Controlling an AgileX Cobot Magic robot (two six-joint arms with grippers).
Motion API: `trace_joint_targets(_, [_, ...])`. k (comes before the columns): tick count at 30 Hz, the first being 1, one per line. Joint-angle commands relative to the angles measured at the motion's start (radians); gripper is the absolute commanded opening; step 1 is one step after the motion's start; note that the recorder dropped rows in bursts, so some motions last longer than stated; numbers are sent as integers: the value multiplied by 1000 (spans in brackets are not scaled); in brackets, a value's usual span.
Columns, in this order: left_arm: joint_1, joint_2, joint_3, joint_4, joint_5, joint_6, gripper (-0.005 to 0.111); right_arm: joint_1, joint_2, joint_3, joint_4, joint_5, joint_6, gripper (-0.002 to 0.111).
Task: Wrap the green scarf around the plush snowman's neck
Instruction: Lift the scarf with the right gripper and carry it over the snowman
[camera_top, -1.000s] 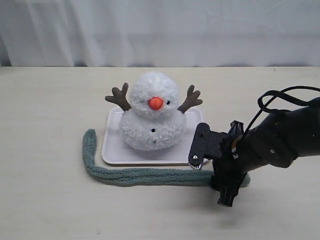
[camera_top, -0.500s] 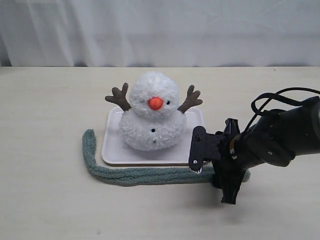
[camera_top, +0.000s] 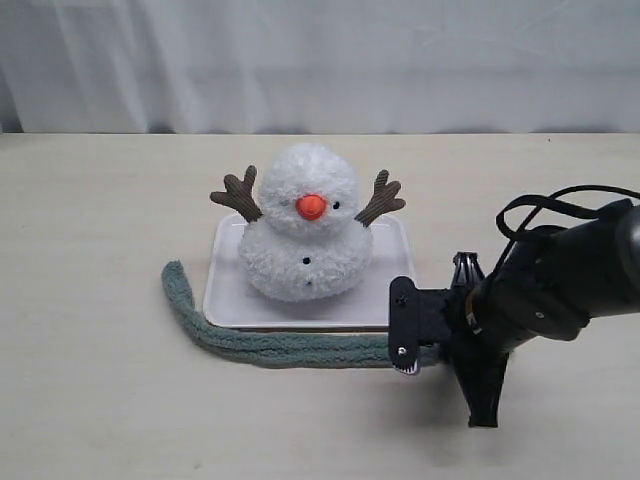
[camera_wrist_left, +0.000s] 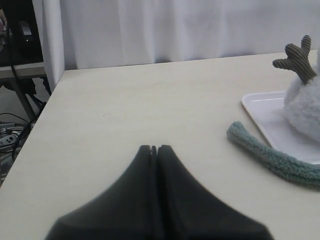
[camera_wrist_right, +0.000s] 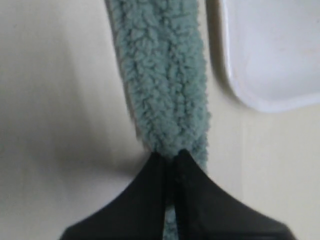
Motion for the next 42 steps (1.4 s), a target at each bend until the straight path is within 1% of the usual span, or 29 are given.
trace_joint_targets(1, [4, -2, 3, 0, -12, 4, 0, 20, -77, 8, 3, 75, -14, 4])
trace_joint_targets(8, [4, -2, 3, 0, -12, 4, 0, 151, -268, 5, 0, 139, -24, 4])
trace_joint_targets(13, [4, -2, 3, 0, -12, 4, 0, 234, -425, 4, -54, 142, -11, 4])
trace_joint_targets(20, [4, -2, 3, 0, -12, 4, 0, 345, -621, 0, -176, 40, 118, 4])
trace_joint_targets(24, [4, -2, 3, 0, -12, 4, 0, 391, -690, -71, -213, 24, 230, 4])
trace_joint_targets(29, [4, -2, 3, 0, -12, 4, 0, 407, -707, -173, -213, -26, 355, 4])
trace_joint_targets(32, [4, -2, 3, 0, -12, 4, 0, 407, -702, -199, -213, -104, 415, 4])
trace_joint_targets(38, [4, -2, 3, 0, -12, 4, 0, 405, -673, -206, -213, -244, 428, 4])
trace_joint_targets(42, [4, -2, 3, 0, -12, 4, 0, 385, -624, -238, -213, -223, 424, 4])
